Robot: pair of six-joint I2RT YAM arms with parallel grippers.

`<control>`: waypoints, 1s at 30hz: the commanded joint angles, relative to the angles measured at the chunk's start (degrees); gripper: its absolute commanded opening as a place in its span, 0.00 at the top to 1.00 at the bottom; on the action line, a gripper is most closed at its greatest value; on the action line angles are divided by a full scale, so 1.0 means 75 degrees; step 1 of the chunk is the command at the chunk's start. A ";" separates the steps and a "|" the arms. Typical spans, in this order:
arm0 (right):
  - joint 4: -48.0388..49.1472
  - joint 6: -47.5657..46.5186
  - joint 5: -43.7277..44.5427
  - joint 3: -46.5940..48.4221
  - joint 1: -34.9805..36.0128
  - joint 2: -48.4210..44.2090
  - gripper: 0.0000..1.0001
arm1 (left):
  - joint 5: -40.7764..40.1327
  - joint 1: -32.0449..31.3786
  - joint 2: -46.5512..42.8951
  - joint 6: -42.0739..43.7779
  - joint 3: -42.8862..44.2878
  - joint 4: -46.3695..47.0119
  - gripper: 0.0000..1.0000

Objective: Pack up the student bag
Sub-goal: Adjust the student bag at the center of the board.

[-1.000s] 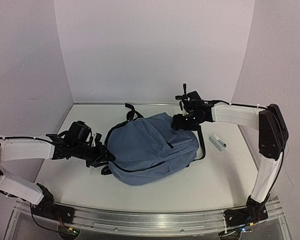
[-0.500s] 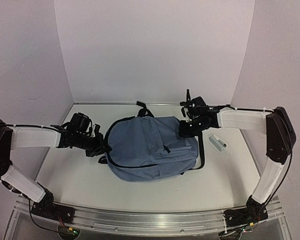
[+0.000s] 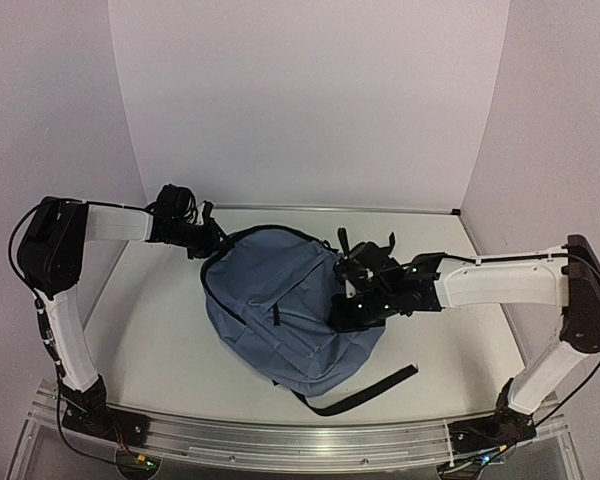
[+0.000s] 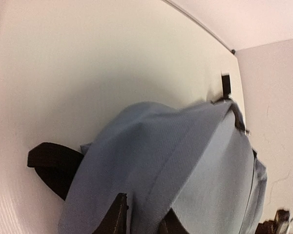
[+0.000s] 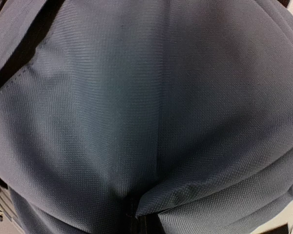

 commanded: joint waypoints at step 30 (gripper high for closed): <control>0.1000 0.1598 0.0164 0.2135 0.1535 0.1297 0.71 | -0.2040 -0.1805 -0.4788 -0.2455 -0.4882 0.0342 0.22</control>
